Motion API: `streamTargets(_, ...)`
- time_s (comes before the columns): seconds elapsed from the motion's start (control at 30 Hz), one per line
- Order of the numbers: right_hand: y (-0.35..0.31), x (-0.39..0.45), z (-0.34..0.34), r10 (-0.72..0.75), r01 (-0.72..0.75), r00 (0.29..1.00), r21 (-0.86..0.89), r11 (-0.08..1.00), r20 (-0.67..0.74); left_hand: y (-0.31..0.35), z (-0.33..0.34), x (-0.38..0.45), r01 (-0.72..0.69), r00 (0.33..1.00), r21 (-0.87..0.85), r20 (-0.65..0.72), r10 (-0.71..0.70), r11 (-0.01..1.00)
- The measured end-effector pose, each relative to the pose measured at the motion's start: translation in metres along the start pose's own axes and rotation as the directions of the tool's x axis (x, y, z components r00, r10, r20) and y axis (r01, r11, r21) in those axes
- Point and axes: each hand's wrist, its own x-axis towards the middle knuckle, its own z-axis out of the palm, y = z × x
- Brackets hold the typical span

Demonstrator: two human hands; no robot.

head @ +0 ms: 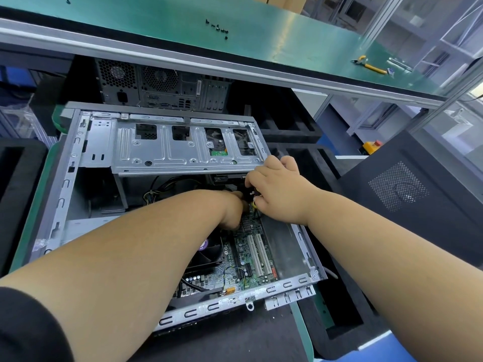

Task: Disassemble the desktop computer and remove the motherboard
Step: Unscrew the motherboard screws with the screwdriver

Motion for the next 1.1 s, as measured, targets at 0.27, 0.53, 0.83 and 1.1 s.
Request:
streamTargets(0.27,-0.0015,0.0032,-0.0020,-0.020,0.020,1.000,-0.005,1.000,0.009,0.0002,0.0002,0.0006,0.006,1.000,-0.013,-0.007,-0.006,1.000)
streamTargets(0.53,-0.0027,-0.0003,-0.0023,-0.009,0.009,1.000,-0.101,0.995,-0.002,-0.0021,0.0020,-0.0006,0.039,0.999,-0.041,-0.003,-0.039,0.998)
streamTargets(0.83,-0.0023,0.0025,-0.0020,0.026,-0.026,1.000,0.040,0.999,0.014,-0.0002,0.0005,-0.0019,-0.015,1.000,0.013,-0.026,0.015,1.000)
streamTargets(1.1,0.0008,0.0038,-0.0030,-0.013,0.016,0.999,-0.095,0.995,0.029,0.0001,-0.0002,-0.0036,0.009,1.000,-0.018,-0.027,-0.010,1.000)
